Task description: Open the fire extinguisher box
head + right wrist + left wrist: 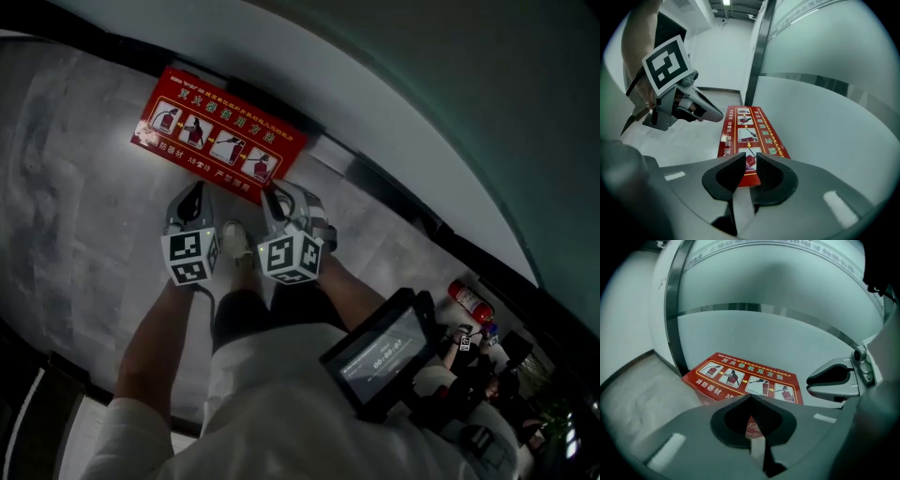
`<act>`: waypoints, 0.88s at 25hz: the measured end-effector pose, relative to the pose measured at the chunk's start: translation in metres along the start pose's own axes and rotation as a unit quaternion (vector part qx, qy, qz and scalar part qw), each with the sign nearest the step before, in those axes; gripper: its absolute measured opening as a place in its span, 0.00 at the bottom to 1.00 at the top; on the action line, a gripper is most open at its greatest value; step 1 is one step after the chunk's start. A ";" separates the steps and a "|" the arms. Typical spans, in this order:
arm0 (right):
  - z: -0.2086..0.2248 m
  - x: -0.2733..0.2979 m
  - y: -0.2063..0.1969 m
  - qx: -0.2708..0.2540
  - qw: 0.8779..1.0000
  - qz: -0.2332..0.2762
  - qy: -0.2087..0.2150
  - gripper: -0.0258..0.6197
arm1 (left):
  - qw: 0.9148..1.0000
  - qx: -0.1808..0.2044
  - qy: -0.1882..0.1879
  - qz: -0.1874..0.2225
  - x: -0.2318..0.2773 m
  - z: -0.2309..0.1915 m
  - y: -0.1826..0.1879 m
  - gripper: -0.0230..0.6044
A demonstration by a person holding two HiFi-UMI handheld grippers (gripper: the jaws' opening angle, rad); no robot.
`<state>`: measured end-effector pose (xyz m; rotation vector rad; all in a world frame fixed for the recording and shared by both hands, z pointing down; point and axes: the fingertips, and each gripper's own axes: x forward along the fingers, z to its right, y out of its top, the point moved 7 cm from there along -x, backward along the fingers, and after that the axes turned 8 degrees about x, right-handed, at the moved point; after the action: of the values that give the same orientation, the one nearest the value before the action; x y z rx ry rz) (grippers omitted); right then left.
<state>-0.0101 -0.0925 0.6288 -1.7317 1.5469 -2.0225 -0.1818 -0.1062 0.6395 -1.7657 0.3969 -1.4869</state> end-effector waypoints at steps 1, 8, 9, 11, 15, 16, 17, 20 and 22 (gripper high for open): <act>-0.005 0.003 -0.001 -0.010 1.000 -0.003 0.005 0.19 | 1.000 -0.003 0.000 0.000 0.002 0.000 -0.004 0.04; -0.040 0.022 -0.013 -0.113 0.993 -0.031 0.028 0.48 | 1.000 -0.018 0.002 -0.013 0.005 -0.001 -0.023 0.04; -0.042 0.025 -0.016 -0.128 0.991 -0.035 0.025 0.50 | 1.000 -0.018 0.003 -0.013 0.006 -0.001 -0.025 0.04; -0.046 0.034 -0.023 -0.152 0.987 -0.042 0.017 0.55 | 1.000 -0.020 0.003 -0.013 0.008 -0.002 -0.030 0.04; -0.055 0.045 -0.034 -0.191 0.980 -0.047 -0.001 0.59 | 1.000 -0.023 0.003 -0.018 0.009 -0.001 -0.040 0.04; -0.057 0.046 -0.034 -0.202 0.978 -0.048 -0.005 0.60 | 1.000 -0.023 0.003 -0.021 0.008 -0.001 -0.041 0.04; -0.058 0.048 -0.036 -0.214 0.976 -0.050 -0.009 0.60 | 0.999 -0.022 0.003 -0.023 0.008 -0.002 -0.042 0.04; -0.059 0.055 -0.040 -0.241 0.969 -0.058 -0.024 0.60 | 0.999 -0.023 0.003 -0.026 0.009 -0.002 -0.047 0.04; -0.060 0.057 -0.041 -0.247 0.967 -0.063 -0.025 0.59 | 0.999 -0.022 0.003 -0.024 0.010 -0.004 -0.048 0.04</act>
<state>-0.0559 -0.0689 0.7060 -2.0663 2.1082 -1.7190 -0.1939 -0.0830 0.6810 -1.8163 0.3950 -1.5288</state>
